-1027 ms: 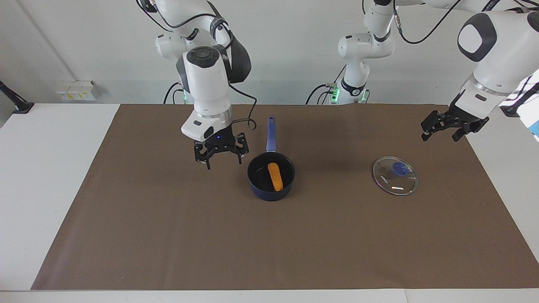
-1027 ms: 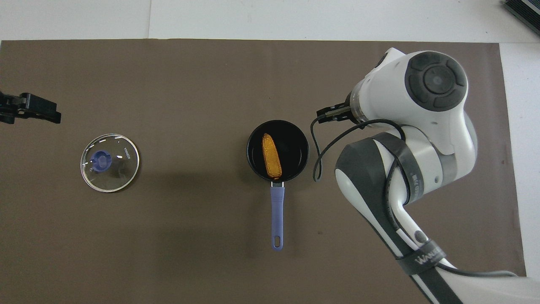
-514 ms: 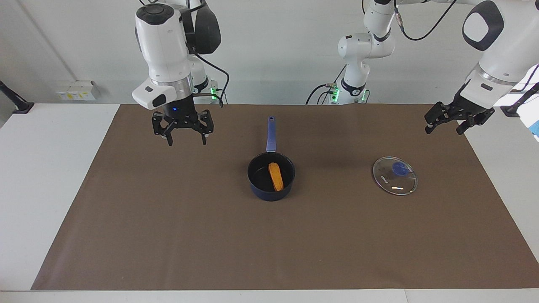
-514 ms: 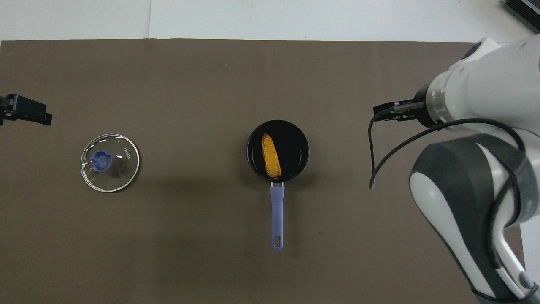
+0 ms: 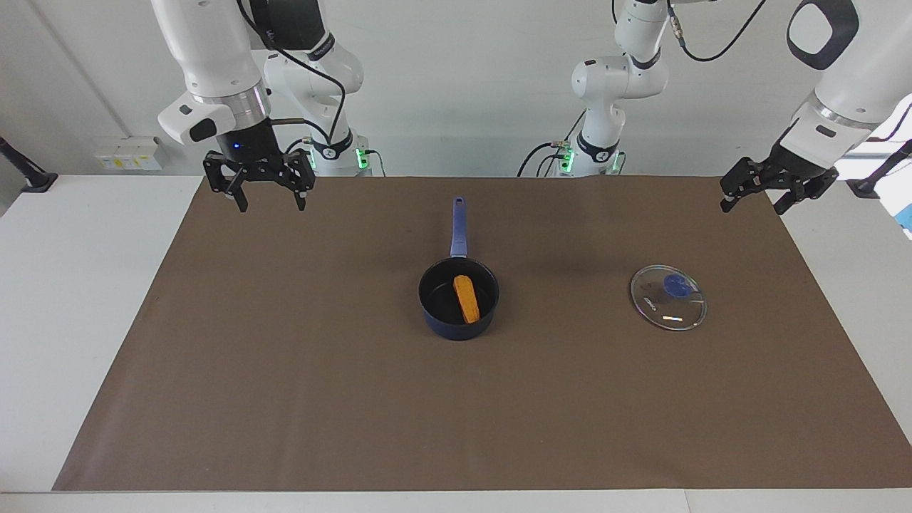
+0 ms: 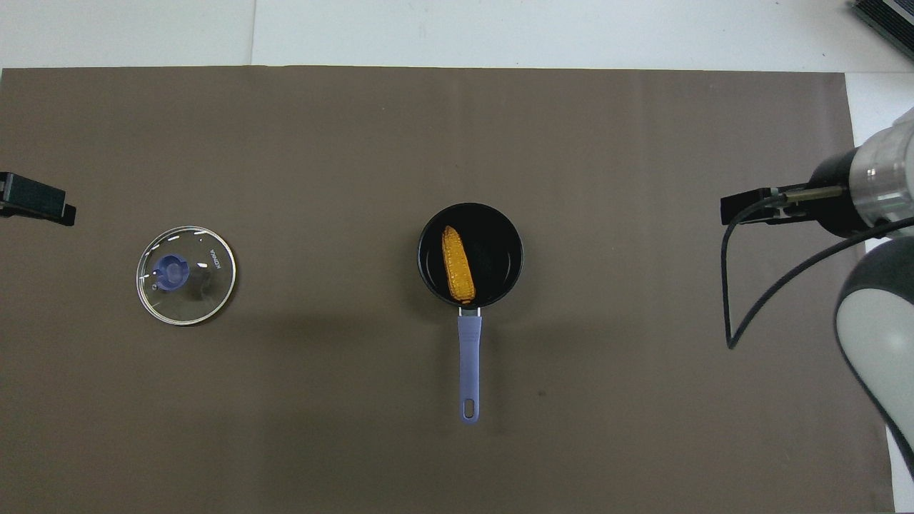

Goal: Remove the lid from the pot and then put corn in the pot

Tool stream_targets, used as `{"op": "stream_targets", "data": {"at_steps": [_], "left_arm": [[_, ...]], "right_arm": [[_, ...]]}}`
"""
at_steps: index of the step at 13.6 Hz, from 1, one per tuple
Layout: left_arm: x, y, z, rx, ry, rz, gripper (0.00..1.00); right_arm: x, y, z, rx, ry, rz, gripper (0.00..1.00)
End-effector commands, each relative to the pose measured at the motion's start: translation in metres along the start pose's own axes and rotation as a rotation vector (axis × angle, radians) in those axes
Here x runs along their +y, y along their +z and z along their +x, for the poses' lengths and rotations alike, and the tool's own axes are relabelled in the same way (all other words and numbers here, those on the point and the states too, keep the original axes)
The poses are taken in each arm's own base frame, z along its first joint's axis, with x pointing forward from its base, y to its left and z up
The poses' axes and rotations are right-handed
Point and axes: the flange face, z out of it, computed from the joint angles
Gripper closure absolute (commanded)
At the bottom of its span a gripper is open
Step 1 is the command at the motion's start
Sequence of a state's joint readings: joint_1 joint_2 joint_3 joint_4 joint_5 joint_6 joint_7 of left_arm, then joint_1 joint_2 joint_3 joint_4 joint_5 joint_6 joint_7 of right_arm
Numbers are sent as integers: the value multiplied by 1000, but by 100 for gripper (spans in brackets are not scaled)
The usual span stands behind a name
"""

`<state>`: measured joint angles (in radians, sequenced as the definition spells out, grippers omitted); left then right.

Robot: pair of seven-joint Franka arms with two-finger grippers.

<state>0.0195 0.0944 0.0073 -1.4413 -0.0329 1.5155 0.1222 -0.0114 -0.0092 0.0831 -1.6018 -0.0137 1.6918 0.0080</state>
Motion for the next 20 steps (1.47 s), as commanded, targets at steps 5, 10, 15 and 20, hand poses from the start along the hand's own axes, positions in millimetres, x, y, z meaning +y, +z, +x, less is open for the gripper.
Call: {"op": "stream_targets", "data": {"at_steps": [5, 10, 15, 20], "left_arm": [[1, 1, -16, -88, 14, -9, 0], [8, -7, -22, -81, 20, -8, 0], [-2, -7, -23, -82, 1, -10, 0], [0, -7, -23, -82, 4, -10, 0]], "right_arm": [[77, -7, -15, -29, -17, 16, 0], [98, -9, -21, -84, 28, 52, 0], [96, -8, -23, -83, 22, 52, 0], [90, -8, -22, -84, 12, 42, 0]]}}
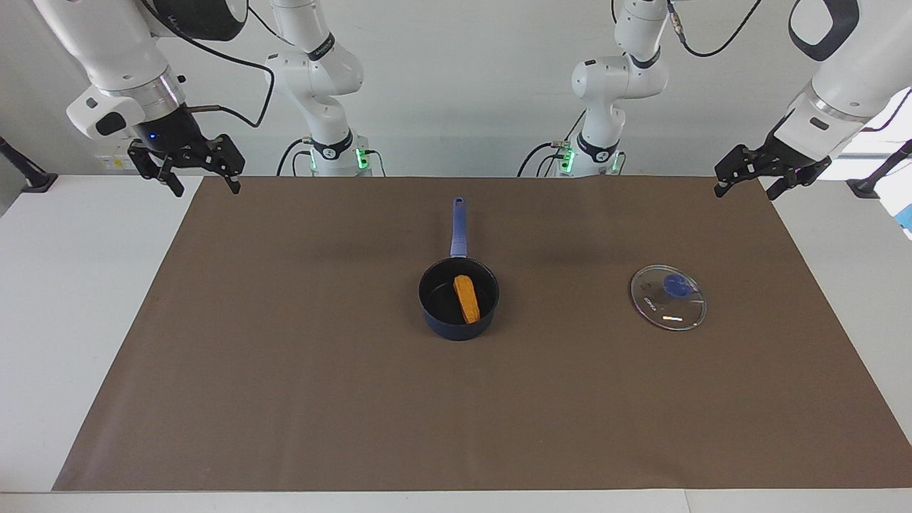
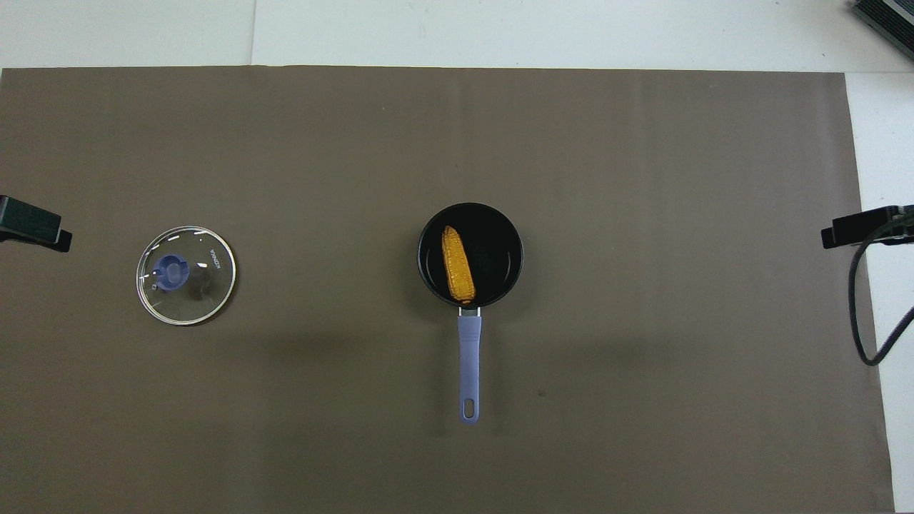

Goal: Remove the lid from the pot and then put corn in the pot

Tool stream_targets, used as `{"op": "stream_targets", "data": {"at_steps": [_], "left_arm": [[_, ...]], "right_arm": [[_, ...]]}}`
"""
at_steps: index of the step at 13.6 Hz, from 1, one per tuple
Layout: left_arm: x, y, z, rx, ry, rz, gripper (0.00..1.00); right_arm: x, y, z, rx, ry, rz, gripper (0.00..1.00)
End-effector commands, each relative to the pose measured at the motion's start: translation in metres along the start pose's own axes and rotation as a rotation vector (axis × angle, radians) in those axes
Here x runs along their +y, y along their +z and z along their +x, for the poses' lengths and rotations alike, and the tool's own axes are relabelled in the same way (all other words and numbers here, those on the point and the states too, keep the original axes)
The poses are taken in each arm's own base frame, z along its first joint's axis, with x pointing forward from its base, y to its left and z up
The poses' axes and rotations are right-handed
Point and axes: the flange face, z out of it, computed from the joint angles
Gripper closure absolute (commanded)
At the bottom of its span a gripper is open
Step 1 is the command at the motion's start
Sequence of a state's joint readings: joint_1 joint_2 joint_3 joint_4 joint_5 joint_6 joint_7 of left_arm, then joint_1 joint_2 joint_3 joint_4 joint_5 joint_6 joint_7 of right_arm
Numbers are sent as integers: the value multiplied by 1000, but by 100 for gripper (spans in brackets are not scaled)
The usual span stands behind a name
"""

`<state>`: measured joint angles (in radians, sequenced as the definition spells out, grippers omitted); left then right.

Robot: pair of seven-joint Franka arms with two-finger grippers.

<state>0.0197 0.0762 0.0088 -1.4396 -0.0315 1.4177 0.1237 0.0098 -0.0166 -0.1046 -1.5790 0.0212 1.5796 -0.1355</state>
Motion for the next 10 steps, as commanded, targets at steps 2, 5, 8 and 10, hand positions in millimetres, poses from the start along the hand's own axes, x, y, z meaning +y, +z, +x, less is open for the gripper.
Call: {"op": "stream_targets", "data": {"at_steps": [2, 5, 8, 10], "left_arm": [[-2, -4, -7, -4, 2, -2, 0], [-2, -4, -7, -4, 2, -2, 0], [-1, -4, -7, -4, 3, -2, 0], [-1, -4, -7, -4, 3, -2, 0]], "right_arm": [[1, -2, 0, 9, -16, -21, 0], [4, -3, 0, 12, -21, -44, 0], [3, -4, -1, 5, -27, -58, 0], [2, -4, -1, 6, -24, -55, 0]]}}
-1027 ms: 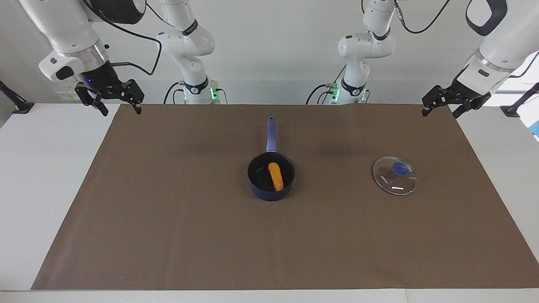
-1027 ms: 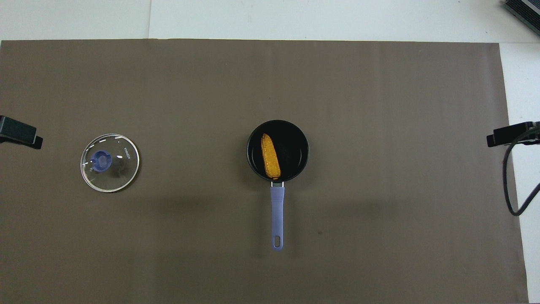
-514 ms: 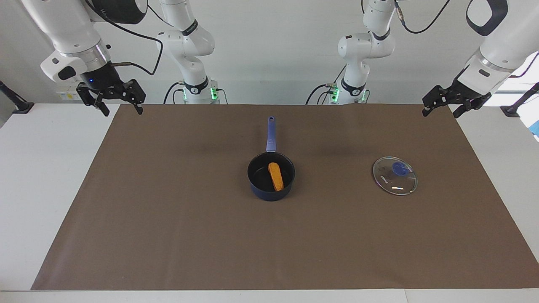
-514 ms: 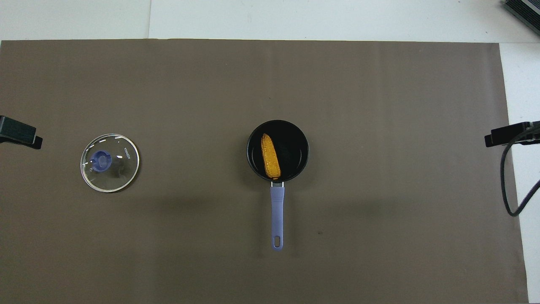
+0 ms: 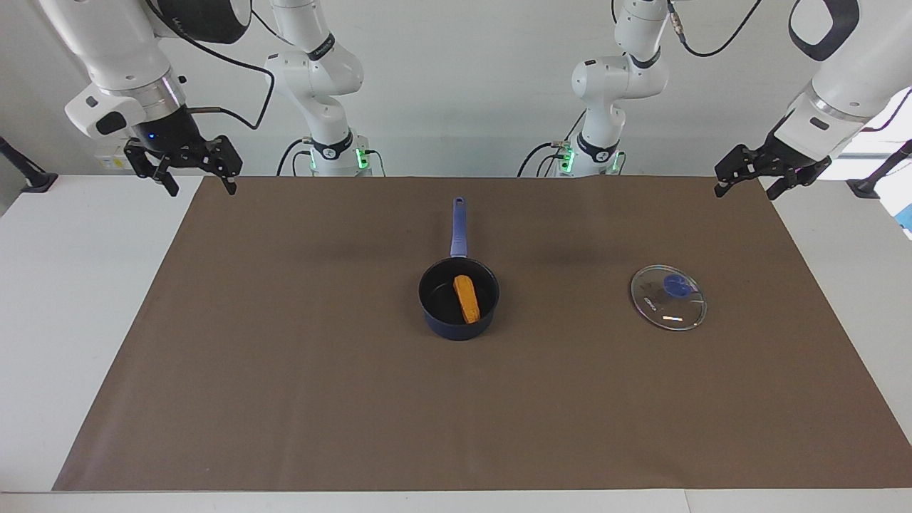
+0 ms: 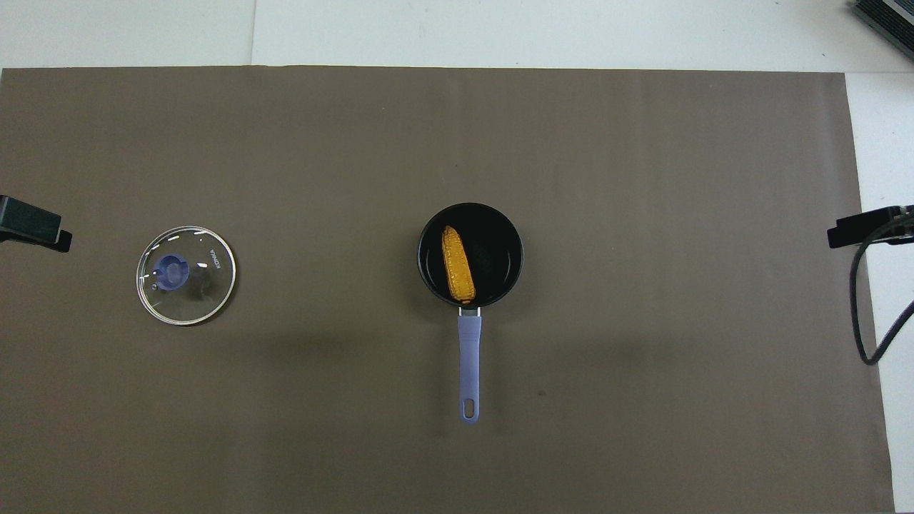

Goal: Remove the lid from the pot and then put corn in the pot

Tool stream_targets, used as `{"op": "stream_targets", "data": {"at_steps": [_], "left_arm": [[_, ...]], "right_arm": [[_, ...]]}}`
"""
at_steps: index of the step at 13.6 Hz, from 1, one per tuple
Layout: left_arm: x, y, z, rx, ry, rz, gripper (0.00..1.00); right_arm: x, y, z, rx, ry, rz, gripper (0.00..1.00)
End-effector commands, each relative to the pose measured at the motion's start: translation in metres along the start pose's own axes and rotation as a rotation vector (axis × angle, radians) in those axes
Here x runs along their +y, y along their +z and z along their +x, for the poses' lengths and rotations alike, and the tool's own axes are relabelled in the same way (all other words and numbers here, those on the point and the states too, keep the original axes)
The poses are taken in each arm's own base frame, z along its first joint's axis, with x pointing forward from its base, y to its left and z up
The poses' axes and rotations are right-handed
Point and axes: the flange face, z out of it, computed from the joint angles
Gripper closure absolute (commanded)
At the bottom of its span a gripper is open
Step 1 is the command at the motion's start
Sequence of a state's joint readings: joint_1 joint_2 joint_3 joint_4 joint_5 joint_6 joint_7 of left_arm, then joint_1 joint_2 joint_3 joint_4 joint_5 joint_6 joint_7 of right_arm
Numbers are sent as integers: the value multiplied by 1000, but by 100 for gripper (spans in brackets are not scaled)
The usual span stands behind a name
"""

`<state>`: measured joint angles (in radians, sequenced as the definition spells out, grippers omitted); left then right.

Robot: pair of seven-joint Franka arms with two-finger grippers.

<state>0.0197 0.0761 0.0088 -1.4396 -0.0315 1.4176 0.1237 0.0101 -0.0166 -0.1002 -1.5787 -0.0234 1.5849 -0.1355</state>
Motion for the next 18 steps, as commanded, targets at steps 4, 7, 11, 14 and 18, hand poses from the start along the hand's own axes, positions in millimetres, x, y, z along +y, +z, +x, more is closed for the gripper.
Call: {"op": "stream_targets", "data": {"at_steps": [4, 7, 11, 14, 18], "left_arm": [[-1, -4, -7, -4, 3, -2, 0], [-1, -4, -7, -4, 3, -2, 0], [-2, -4, -7, -4, 2, -2, 0], [-1, -4, -7, -4, 3, -2, 0], [-1, -4, -7, -2, 4, 1, 0]], "right_arm": [[-1, -4, -2, 3, -13, 10, 0], [-1, -4, -4, -2, -11, 9, 0], [0, -4, -2, 4, -10, 8, 0], [2, -4, -3, 3, -7, 7, 0], [1, -5, -3, 4, -10, 8, 0]]}}
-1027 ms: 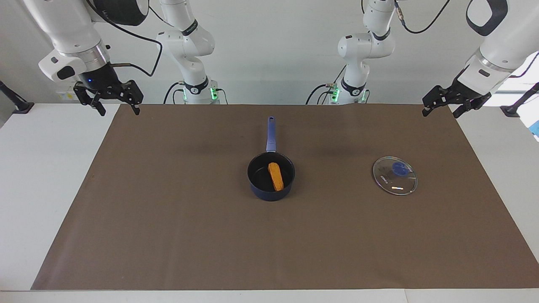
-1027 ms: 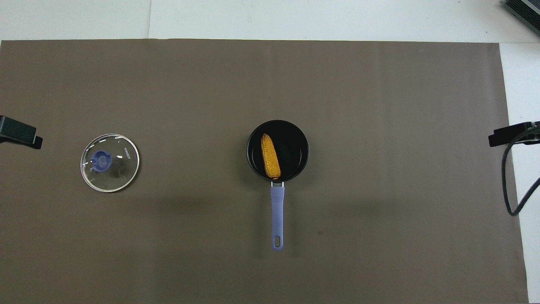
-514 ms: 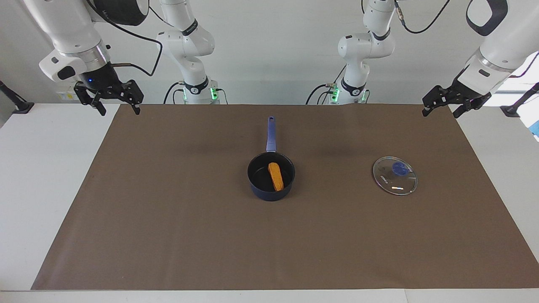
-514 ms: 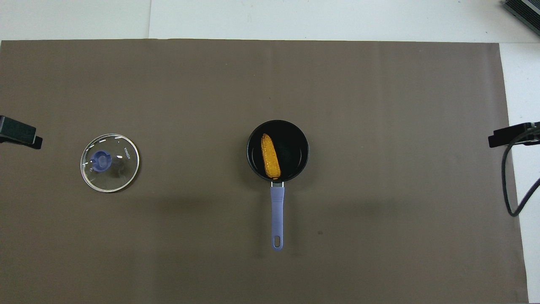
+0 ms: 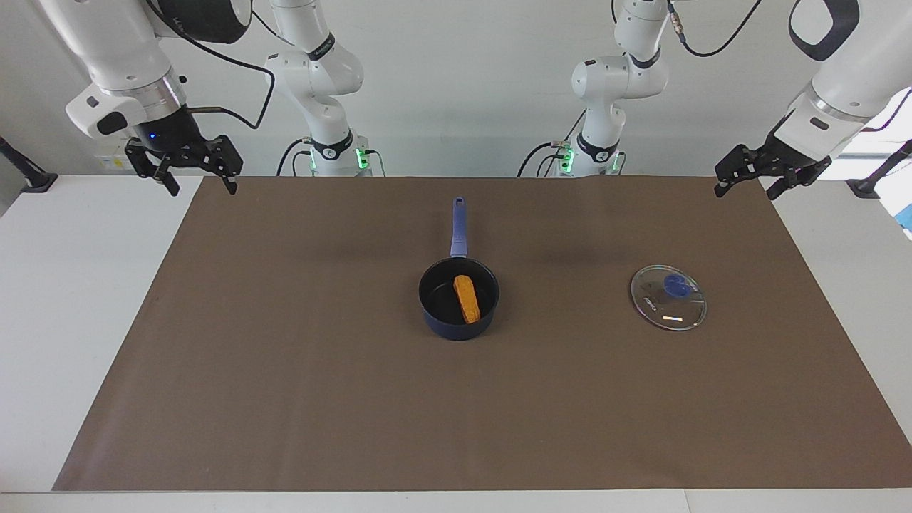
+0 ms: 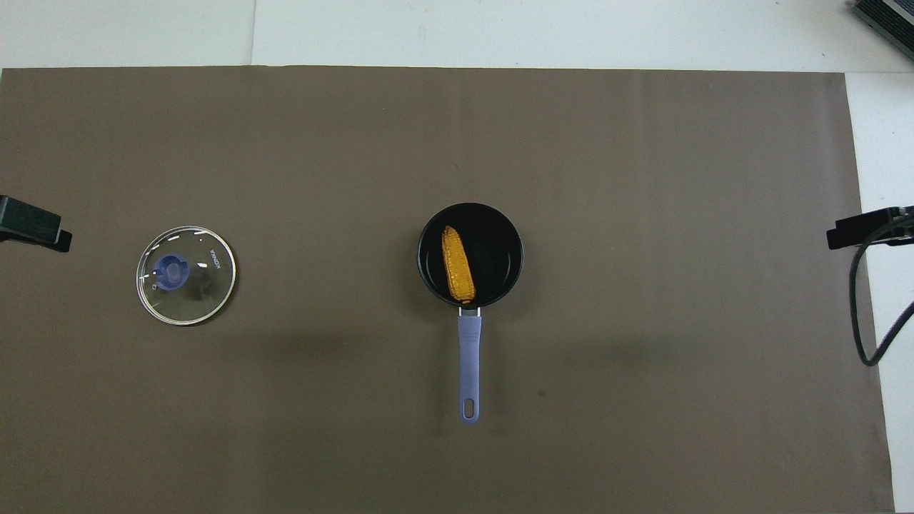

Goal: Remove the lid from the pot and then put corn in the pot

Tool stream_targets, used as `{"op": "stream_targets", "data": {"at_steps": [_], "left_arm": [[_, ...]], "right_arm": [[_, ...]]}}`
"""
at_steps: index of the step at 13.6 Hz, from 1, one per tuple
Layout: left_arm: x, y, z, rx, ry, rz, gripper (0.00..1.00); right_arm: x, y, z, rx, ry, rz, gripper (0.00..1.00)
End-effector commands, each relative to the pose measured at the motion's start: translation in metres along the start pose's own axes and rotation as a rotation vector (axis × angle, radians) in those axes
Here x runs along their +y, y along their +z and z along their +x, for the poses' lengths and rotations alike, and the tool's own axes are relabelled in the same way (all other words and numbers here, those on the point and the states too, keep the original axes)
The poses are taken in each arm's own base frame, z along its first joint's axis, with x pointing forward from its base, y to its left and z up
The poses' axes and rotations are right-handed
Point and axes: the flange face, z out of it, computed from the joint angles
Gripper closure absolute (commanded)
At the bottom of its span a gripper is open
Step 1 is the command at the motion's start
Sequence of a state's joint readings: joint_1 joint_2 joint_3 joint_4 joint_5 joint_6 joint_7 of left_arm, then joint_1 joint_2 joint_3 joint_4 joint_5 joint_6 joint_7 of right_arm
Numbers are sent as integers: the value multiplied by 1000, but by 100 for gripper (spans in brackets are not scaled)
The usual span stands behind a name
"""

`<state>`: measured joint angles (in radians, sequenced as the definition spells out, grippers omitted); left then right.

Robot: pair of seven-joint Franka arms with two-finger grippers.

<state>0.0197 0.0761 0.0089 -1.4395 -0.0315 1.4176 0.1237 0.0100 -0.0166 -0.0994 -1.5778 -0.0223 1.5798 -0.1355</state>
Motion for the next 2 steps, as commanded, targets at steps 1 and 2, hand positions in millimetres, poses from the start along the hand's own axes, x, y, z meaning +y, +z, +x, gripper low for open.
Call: {"op": "stream_targets", "data": {"at_steps": [1, 2], "left_arm": [[-1, -4, -7, -2, 5, 1, 0], [-1, -4, -7, -2, 8, 2, 0]], "right_arm": [[1, -4, -2, 7, -10, 6, 0], [1, -4, -2, 7, -10, 5, 0]]}}
